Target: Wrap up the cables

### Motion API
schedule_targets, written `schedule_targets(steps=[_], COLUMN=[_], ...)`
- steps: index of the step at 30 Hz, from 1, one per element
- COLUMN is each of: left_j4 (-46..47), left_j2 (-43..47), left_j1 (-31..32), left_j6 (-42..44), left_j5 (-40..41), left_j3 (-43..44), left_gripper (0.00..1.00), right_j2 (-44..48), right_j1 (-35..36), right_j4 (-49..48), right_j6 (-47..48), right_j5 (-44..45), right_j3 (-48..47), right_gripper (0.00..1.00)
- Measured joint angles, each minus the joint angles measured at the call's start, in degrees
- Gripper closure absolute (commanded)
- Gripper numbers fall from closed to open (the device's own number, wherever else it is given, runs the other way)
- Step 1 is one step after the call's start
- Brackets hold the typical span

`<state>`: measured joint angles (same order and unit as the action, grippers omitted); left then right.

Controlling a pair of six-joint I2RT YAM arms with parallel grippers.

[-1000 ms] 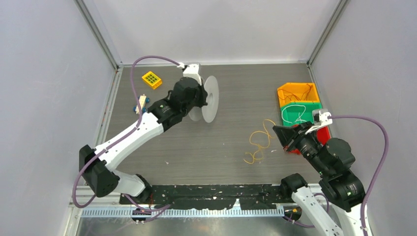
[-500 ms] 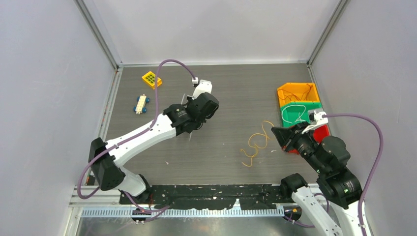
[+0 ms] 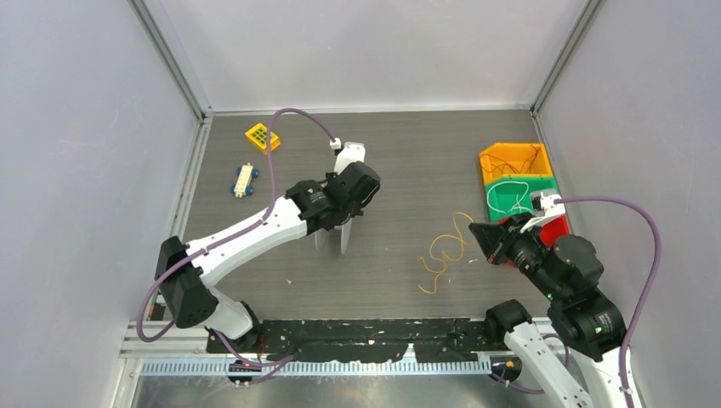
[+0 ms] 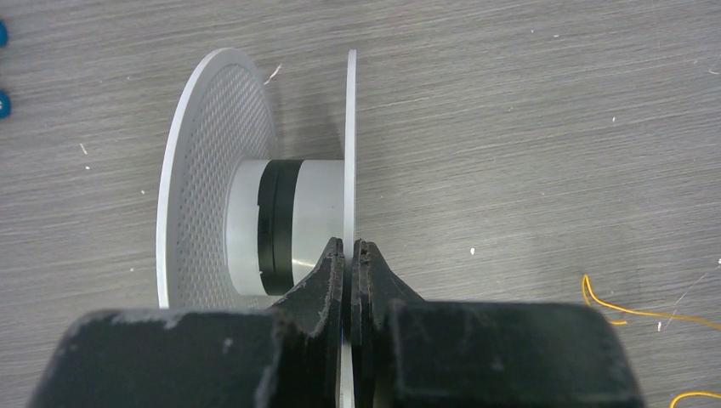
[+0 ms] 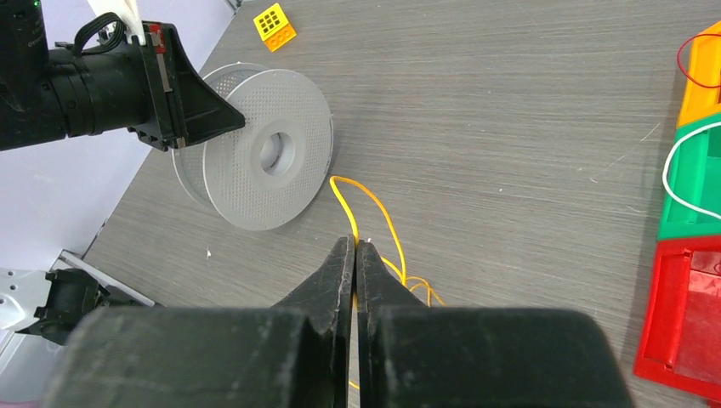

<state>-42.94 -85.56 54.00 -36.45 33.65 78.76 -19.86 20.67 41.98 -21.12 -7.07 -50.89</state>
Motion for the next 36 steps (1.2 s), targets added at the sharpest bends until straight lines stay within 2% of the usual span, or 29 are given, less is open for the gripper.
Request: schedule_targets(steps=[9, 16, 20, 30, 36], left_j4=[0.09, 0.76, 1.68, 5.55, 5.88], left_j2=[-0.37, -0.37, 0.2, 3.87, 12.13], left_j1=[0.0, 0.0, 0.0, 0.04, 0.04], left_j6=[-1.68, -2.05, -1.33, 5.05, 10.23], left_j5=[-1.18, -2.01, -3.5, -9.14, -10.6], left_j3=[-0.59, -0.96, -0.94, 0.72, 0.52], left_gripper=[0.79, 0.6, 0.54, 0.47, 0.41], right_j2=[0.17, 0.92, 0.92, -2.19, -5.75], right_j1=[0.0, 0.0, 0.0, 0.0, 0.0], right_j4=[0.15, 0.52, 0.5, -1.7, -5.33], right_j6=[0.0, 0.0, -0.02, -0.83, -1.55], right_j5=[0.2, 0.61, 0.59, -2.43, -8.44], right_j3=[-0.11, -0.39, -0.79, -1.79, -2.58], right_gripper=[0.94, 0.94, 0.94, 0.95, 0.94])
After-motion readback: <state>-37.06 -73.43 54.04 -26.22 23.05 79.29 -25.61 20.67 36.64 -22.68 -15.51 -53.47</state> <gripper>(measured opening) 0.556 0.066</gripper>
